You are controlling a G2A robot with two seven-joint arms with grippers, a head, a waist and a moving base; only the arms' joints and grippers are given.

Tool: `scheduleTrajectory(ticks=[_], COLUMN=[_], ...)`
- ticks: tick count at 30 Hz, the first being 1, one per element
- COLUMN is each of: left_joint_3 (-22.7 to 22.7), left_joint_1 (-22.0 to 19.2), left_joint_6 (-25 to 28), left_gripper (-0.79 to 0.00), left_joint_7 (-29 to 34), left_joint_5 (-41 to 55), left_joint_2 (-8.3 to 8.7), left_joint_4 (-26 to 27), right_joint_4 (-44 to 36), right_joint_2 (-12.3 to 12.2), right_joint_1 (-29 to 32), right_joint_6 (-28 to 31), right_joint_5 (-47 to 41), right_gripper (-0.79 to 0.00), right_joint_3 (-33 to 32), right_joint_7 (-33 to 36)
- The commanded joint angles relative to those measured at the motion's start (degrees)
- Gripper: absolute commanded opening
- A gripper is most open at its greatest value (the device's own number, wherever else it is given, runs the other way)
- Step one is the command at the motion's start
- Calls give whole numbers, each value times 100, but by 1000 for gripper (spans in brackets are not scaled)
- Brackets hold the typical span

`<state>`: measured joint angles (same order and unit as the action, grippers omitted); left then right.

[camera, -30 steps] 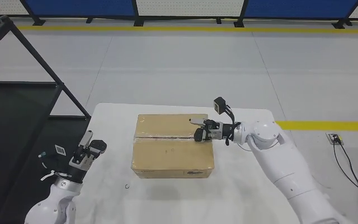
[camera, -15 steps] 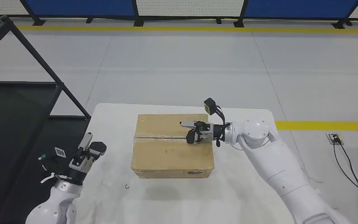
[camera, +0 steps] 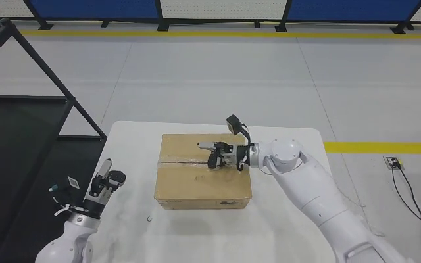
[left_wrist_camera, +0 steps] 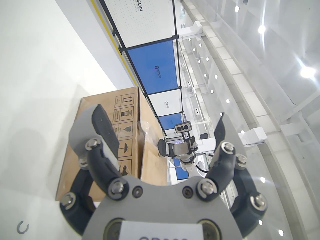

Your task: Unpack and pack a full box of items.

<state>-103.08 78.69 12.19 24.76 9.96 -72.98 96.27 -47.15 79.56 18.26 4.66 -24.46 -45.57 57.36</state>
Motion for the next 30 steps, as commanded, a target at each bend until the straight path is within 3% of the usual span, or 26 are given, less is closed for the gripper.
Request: scheduleTrajectory(ticks=[1, 30], left_joint_3=[-12, -208], left_joint_1=[7, 290], left_joint_6=[4, 215], left_gripper=[0, 0], left_joint_7=[6, 74], left_joint_5=[5, 421], left_joint_2=[9, 110], left_joint_4=[-17, -159], right_joint_4=[61, 1214], right_joint_2=[60, 1189], right_joint_1=[-47, -655], right_joint_6=[8, 190], right_joint_5=[-35, -439], right_gripper=[0, 0], right_joint_3=[63, 885], right_joint_7=[-25, -530])
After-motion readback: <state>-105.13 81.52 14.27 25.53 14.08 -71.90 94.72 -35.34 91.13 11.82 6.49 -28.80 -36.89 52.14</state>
